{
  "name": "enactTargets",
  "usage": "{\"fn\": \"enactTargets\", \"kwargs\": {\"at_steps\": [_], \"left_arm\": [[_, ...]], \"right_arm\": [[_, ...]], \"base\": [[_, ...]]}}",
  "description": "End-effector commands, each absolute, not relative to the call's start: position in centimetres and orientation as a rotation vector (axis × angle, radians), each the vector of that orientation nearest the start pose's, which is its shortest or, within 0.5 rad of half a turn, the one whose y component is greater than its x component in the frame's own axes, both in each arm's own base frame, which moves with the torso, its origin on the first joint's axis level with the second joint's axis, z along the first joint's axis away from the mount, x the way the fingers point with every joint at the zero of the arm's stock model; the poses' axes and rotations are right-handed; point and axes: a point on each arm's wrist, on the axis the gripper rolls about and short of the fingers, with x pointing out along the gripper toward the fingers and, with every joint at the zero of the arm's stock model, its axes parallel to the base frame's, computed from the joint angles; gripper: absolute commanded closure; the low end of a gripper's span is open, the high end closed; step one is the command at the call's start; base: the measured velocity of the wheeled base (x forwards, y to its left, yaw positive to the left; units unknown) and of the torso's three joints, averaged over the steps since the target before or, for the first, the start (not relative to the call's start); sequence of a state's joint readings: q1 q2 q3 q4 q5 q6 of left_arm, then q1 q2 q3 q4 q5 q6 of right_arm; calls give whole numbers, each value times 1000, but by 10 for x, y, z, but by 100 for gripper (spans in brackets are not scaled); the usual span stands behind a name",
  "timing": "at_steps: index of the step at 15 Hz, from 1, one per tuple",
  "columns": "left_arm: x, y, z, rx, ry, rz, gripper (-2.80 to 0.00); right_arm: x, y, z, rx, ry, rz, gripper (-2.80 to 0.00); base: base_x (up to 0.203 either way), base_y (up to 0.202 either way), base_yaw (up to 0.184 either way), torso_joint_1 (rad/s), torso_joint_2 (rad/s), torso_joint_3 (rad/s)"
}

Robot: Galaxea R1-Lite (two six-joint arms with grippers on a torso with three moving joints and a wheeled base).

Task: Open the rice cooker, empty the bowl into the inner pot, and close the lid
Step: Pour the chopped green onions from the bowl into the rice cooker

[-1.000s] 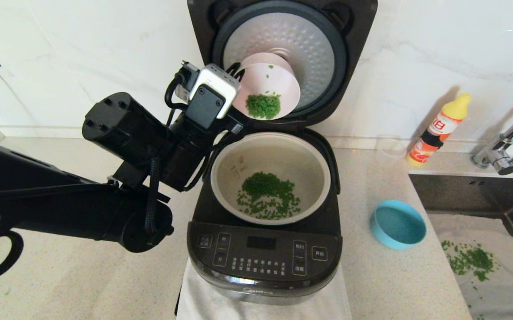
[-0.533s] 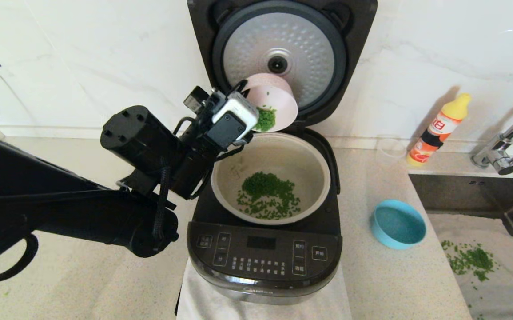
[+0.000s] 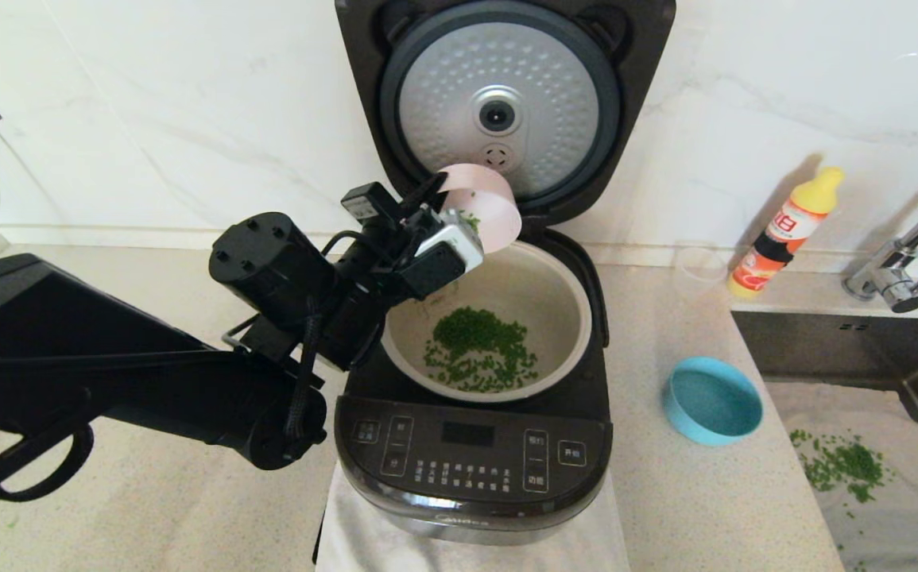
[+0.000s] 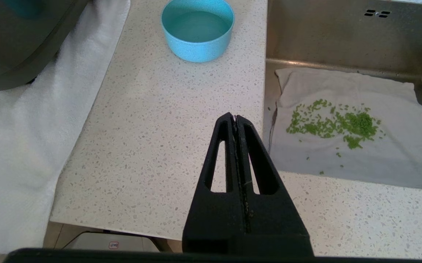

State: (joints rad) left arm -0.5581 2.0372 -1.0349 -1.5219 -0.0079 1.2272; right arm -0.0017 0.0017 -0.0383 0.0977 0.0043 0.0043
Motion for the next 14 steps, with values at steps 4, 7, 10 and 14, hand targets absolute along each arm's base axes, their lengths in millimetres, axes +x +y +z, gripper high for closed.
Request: {"fn": "enactTargets", "kwargs": {"at_steps": [4,7,10,14], "left_arm": [[324,-204,213,1089,-788,-134,0],[324,-203,215,1088,-798,-137,0],[320,-203,224,1112,-827,-106,0],[320,-203,246,1085,-886,-45,0]], "right_arm": [[-26,0,76,5,61,3,0],[-26,0,76,5,61,3,0],[-26,0,76,5,61,3,0],[-26,0,76,5,61,3,0]], "base": [[0,0,0,0,0,0],[0,0,0,0,0,0],[0,0,0,0,0,0],[0,0,0,0,0,0]]}}
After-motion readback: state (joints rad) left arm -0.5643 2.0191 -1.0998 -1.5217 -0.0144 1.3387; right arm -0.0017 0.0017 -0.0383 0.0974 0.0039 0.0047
